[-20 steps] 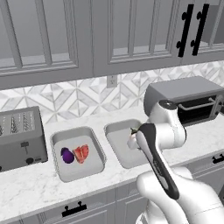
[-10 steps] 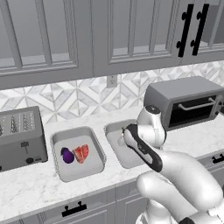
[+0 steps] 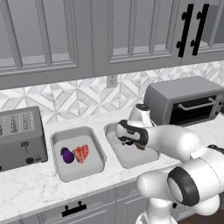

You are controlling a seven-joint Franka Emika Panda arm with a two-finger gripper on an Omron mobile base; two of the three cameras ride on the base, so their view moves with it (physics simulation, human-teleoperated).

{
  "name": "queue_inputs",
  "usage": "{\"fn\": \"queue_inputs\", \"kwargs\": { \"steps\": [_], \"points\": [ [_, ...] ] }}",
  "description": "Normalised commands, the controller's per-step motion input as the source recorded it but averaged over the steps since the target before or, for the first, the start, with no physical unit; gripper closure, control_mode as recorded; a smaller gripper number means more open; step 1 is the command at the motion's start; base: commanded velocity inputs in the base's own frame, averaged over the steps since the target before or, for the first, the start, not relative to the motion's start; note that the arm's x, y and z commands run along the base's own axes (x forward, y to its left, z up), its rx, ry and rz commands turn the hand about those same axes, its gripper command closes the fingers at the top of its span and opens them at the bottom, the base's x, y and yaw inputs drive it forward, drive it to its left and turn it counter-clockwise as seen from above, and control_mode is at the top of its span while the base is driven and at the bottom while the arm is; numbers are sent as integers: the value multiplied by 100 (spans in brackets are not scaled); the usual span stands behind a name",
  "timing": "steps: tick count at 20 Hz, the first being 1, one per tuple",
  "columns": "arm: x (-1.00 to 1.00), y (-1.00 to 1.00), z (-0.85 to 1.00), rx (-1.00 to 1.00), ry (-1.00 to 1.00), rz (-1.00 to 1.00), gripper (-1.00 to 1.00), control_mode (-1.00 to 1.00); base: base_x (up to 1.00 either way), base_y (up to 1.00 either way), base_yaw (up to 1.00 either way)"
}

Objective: Place one eggplant and one steak in each tupperware on the nearby counter, to pack two identical lunches.

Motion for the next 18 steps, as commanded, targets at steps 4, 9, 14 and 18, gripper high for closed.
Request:
{"fn": "queue_inputs", "kwargs": {
  "steps": [4,9,14,18],
  "points": [
    [34,0,-35,0,2,0,100,-100,0,0,0],
    [-7,0,-32,0,0,-1,100,-100,0,0,0],
    [-83,0,-17,0,-8,-8,100,-100,0,0,0],
    [-80,0,-1,0,-10,-10,100,-100,0,0,0]
  ]
}}
